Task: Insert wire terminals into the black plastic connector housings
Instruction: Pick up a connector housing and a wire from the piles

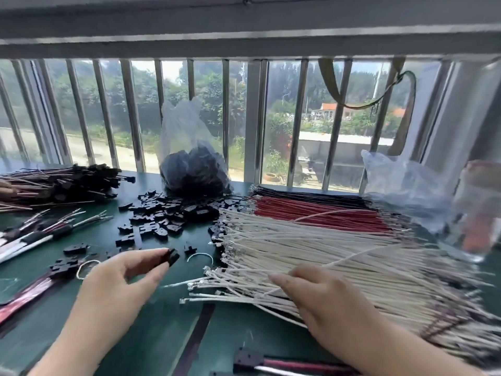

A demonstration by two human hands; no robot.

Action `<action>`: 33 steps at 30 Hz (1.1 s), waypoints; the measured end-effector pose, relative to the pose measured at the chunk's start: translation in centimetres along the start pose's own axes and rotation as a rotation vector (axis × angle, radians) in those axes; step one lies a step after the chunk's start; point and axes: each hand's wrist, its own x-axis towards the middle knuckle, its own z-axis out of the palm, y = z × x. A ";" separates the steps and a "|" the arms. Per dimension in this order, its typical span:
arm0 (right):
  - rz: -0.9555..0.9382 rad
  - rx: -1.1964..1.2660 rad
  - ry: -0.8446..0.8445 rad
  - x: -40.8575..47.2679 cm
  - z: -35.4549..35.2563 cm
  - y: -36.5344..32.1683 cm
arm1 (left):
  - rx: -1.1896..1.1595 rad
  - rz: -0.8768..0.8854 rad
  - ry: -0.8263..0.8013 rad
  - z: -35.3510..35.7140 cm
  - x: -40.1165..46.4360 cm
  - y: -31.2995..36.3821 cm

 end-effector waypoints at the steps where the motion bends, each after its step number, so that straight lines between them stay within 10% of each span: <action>1: 0.040 0.086 0.002 0.0 0.0 0.0 | -0.142 -0.048 -0.042 0.0 -0.8 0.5; 7: 0.247 0.323 0.039 0.0 -0.7 0.2 | -0.297 0.001 -0.331 2.2 -3.7 3.3; 25: 0.164 0.492 0.064 -0.4 -1.5 -1.2 | -0.666 -0.136 -0.481 6.3 -5.6 5.4; 33: 0.164 0.437 0.031 -0.4 -1.2 -1.0 | -0.325 0.110 -0.379 7.3 -6.6 5.7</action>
